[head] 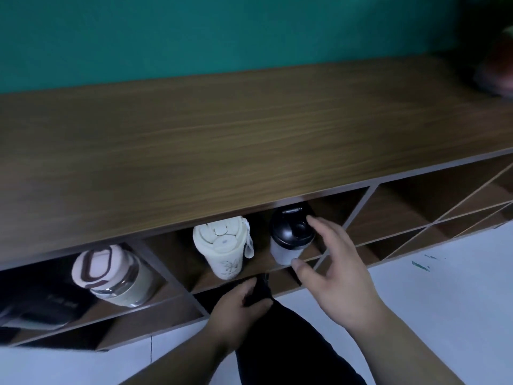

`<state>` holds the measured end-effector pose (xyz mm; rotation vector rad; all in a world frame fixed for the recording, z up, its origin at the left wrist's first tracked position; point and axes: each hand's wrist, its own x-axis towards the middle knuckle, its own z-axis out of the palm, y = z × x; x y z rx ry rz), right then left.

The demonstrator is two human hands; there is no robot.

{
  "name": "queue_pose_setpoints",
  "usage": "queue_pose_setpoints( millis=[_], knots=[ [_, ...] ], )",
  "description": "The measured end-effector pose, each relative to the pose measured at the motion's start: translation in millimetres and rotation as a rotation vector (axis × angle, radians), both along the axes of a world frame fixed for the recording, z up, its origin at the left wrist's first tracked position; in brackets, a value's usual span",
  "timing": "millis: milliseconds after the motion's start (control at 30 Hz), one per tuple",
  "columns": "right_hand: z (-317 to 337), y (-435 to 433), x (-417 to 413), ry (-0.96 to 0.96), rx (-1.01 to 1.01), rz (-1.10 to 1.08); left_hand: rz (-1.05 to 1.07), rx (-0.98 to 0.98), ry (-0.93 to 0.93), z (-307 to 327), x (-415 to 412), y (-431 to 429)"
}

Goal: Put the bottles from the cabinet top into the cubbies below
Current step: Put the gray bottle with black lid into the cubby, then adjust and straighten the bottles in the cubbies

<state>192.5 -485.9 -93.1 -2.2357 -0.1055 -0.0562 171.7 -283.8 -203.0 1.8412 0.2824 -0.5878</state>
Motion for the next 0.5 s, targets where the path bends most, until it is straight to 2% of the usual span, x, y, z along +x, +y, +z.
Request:
queue_pose_setpoints(
  millis=[100,233,300,400,500],
  knots=[
    [25,25,-3,0.028,-0.086,0.132,0.037,-0.025,0.07,11,-14,21],
    [45,73,7,0.132,-0.17,0.196,0.122,-0.022,0.009,31,-21,44],
    [45,93,14,0.178,-0.162,0.164,0.136,-0.043,-0.033,39,-20,54],
    [34,109,17,0.224,-0.081,0.106,0.137,0.054,-0.133,50,-17,56],
    [23,114,21,0.224,-0.029,0.074,0.192,0.07,-0.192,52,-3,57]
  ],
)
